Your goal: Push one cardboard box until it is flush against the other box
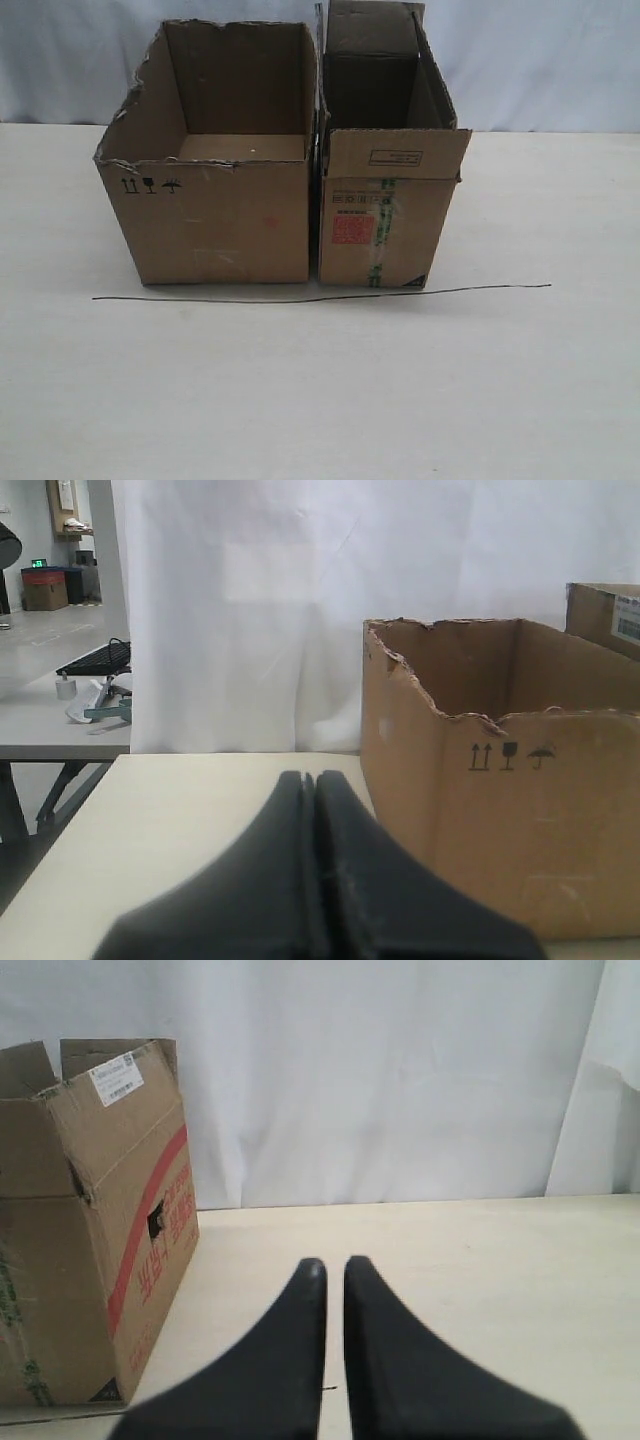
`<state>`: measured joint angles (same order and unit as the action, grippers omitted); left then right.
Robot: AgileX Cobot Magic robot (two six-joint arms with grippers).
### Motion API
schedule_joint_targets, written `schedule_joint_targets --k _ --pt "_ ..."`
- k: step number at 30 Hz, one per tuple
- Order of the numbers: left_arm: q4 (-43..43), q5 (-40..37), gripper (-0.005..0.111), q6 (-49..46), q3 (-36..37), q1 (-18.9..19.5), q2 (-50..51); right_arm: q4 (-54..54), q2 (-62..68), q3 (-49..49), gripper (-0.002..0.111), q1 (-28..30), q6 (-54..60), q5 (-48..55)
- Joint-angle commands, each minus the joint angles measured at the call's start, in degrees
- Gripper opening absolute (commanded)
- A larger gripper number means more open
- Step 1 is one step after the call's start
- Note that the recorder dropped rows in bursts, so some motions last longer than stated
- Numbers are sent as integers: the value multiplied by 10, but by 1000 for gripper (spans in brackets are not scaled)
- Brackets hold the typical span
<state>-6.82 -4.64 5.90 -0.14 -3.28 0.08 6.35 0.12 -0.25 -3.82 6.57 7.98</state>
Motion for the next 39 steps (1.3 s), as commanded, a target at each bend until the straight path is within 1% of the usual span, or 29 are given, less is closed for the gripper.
schedule_joint_targets --k 1,8,13,19,39 --pt "-1 6 0 2 1 2 -1 4 -1 2 5 3 0 1" --pt "-1 6 0 2 1 2 -1 -2 -1 2 5 3 1 7" --pt "-1 6 0 2 1 2 -1 -85 -1 2 5 3 -82 -6" --pt "-1 6 0 2 1 2 -1 -88 -1 2 5 3 -73 19" --pt "-1 8 0 2 1 2 -1 -98 -1 2 5 3 -73 14"
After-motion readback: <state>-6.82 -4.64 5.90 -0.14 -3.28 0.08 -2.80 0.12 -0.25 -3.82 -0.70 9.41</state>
